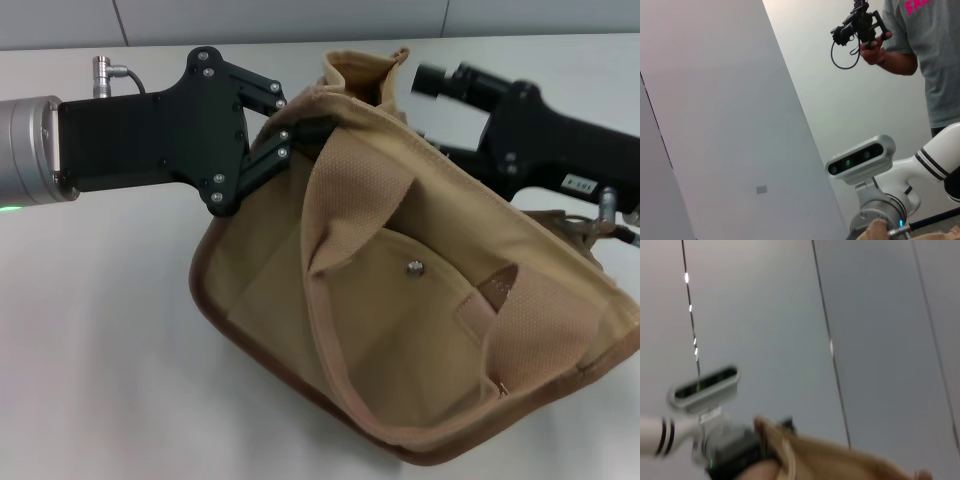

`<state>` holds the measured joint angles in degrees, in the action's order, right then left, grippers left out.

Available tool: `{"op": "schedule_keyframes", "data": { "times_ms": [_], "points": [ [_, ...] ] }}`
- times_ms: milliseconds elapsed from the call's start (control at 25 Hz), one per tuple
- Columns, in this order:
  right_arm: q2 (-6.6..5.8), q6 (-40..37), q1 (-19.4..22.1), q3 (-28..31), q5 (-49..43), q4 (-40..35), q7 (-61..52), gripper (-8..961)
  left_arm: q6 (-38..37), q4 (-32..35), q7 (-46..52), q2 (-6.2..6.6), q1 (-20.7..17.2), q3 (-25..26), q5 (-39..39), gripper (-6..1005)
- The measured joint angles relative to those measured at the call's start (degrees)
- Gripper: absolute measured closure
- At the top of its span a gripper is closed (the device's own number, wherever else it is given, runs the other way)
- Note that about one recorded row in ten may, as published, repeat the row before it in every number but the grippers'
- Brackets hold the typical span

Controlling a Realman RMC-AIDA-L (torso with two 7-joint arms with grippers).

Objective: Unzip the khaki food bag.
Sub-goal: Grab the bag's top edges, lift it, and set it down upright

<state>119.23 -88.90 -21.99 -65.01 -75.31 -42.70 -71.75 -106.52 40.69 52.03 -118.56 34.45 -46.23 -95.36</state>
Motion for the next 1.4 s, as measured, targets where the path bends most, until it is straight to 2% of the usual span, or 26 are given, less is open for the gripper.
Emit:
{"op": "schedule_keyframes", "data": {
  "times_ms": [160,280,520,680,1000,1400],
  "points": [
    [0.14,2.17,1.01,0.66,-8.95,-4.50,-5.01,130,0.01,0.00,0.00,0.00,0.00,-0.01,0.00,957],
    [0.10,0.96,2.09,3.35,-12.20,-5.69,-7.05,130,0.01,0.02,0.00,0.00,0.00,0.00,0.00,957],
    [0.04,-8.77,5.18,12.20,-5.39,-2.78,-4.03,129,0.01,-0.14,-0.44,-0.05,0.07,0.01,0.00,957],
    [-0.05,-10.56,6.00,14.76,-5.77,-2.18,-0.20,129,0.00,-0.25,-0.68,-0.07,0.13,0.00,0.00,956],
    [0.32,-9.80,3.67,11.49,-12.70,-1.69,6.55,129,-0.01,-0.34,-0.71,-0.09,0.18,0.00,0.04,956],
    [0.54,-2.83,0.42,3.30,-10.05,-1.48,6.90,141,-0.01,-0.45,-0.71,-0.12,0.61,0.01,0.18,955]
  ]
}}
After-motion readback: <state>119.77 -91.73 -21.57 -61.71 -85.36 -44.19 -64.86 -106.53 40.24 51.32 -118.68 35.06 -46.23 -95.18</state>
